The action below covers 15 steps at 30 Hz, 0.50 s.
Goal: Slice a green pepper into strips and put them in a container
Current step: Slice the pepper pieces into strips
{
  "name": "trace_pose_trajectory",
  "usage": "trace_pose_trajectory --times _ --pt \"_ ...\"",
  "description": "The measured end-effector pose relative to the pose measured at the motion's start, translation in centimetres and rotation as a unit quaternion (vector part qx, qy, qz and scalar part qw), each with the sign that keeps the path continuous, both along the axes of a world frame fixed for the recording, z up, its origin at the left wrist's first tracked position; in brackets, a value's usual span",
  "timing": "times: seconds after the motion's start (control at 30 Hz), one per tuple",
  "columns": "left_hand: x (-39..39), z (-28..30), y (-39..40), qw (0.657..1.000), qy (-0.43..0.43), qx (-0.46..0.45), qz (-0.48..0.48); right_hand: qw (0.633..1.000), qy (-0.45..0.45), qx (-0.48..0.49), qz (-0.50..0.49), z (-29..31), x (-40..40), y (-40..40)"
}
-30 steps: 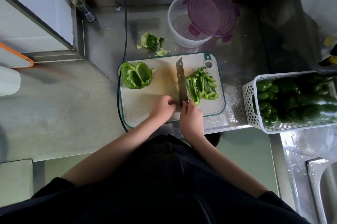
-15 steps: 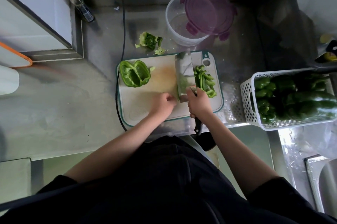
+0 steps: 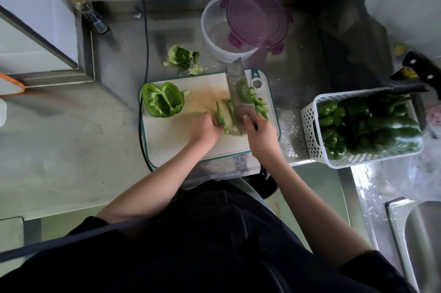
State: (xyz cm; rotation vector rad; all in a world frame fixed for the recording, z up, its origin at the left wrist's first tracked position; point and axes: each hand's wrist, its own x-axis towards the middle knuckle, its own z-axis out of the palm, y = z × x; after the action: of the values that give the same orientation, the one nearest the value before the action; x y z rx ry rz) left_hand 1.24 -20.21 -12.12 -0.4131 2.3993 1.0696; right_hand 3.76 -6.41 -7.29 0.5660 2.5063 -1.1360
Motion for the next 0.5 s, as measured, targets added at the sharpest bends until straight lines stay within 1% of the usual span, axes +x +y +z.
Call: trace_pose_trajectory --times 0.1,0.2,0.3,0.43,0.5 --pt "0.0 0.0 0.3 1.000 0.002 -0.001 0.015 0.999 0.010 -0.002 -0.031 -0.1 0.7 0.4" --pt "0.0 -0.2 0.8 0.999 0.025 -0.008 0.027 1.000 -0.001 -0.009 -0.026 -0.2 1.2 0.2" --pt "-0.2 -0.6 1.4 0.998 0.027 -0.051 -0.005 1.000 -0.007 -0.015 -0.010 -0.5 1.5 0.0" --pt "0.0 -0.6 2.0 0.995 0.032 -0.091 -0.035 0.999 -0.011 -0.027 -0.021 -0.5 1.7 0.1" --pt "0.2 -0.4 1.8 0.997 0.041 -0.070 -0.006 0.999 -0.011 -0.036 -0.030 -0.5 1.7 0.3"
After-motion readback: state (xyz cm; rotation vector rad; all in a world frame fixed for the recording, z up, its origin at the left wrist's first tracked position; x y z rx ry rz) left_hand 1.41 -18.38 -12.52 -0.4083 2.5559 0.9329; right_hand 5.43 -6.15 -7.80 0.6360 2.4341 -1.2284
